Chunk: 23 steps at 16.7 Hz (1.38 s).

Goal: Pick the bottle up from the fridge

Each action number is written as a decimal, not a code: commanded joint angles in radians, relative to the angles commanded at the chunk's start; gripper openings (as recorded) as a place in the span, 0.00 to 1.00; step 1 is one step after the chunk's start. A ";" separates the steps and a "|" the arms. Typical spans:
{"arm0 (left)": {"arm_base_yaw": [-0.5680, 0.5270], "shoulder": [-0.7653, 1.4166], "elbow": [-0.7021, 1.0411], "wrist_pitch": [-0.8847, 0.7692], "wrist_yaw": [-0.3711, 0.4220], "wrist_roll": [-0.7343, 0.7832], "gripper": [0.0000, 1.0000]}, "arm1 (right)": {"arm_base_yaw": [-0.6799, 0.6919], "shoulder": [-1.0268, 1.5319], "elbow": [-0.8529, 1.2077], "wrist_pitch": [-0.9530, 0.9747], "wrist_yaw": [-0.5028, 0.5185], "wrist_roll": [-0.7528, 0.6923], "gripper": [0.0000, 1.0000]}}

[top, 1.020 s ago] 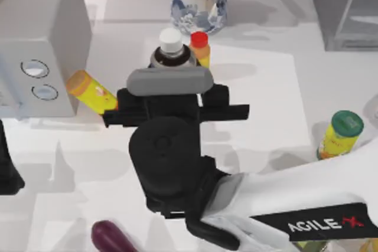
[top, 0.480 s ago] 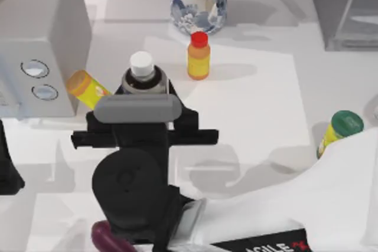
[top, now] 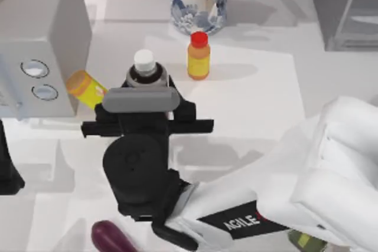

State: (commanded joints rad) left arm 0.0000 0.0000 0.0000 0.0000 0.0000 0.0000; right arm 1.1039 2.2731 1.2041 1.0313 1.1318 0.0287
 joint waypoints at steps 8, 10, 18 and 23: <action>0.000 0.000 0.000 0.000 0.000 0.000 1.00 | -0.010 0.016 0.012 0.013 -0.011 -0.002 0.23; 0.000 0.000 0.000 0.000 0.000 0.000 1.00 | -0.010 0.016 0.012 0.013 -0.011 -0.002 0.38; 0.000 0.000 0.000 0.000 0.000 0.000 1.00 | -0.010 0.016 0.012 0.013 -0.011 -0.002 0.98; 0.000 0.000 0.000 0.000 0.000 0.000 1.00 | -0.010 0.016 0.012 0.013 -0.011 -0.002 1.00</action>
State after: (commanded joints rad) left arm 0.0000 0.0000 0.0000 0.0000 0.0000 0.0000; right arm 1.0935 2.2890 1.2156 1.0445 1.1212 0.0264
